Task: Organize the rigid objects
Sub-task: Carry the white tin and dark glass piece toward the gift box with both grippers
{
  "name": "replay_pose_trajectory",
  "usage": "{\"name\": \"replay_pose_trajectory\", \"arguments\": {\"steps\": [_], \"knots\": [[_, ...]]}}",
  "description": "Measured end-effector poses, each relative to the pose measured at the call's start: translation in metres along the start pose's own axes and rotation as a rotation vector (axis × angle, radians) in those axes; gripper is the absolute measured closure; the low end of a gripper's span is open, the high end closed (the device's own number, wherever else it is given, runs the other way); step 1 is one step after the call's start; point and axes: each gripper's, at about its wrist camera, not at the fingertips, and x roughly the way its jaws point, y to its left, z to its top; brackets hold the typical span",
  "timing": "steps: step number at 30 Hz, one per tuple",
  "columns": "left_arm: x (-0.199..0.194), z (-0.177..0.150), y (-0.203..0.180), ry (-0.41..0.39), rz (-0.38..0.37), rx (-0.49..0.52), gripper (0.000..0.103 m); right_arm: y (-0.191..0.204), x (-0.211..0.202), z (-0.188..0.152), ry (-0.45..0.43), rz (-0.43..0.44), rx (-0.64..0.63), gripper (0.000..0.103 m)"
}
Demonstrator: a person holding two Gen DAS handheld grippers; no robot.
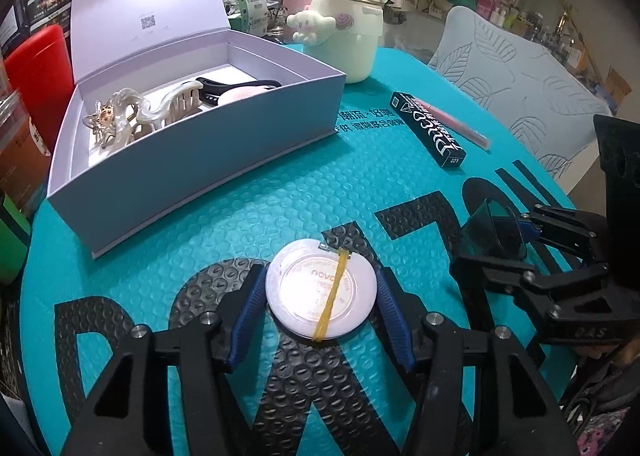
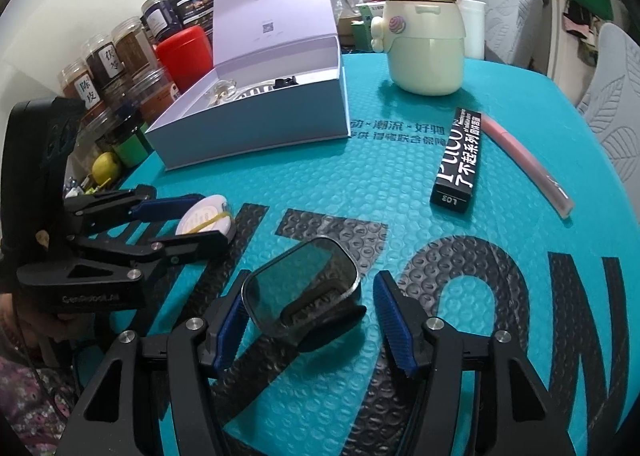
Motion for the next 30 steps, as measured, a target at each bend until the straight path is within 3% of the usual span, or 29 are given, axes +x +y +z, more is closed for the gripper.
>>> {"name": "replay_pose_trajectory", "arguments": {"steps": [10,30], "knots": [[-0.010,-0.004,0.007,0.009,-0.041,-0.084,0.048,0.005,-0.001,0.000,-0.002,-0.013,0.012,0.055],[-0.062,0.003,0.035,-0.119,0.058,-0.136,0.048,0.052,0.007,0.014,-0.011,0.049,-0.063,0.055]]}}
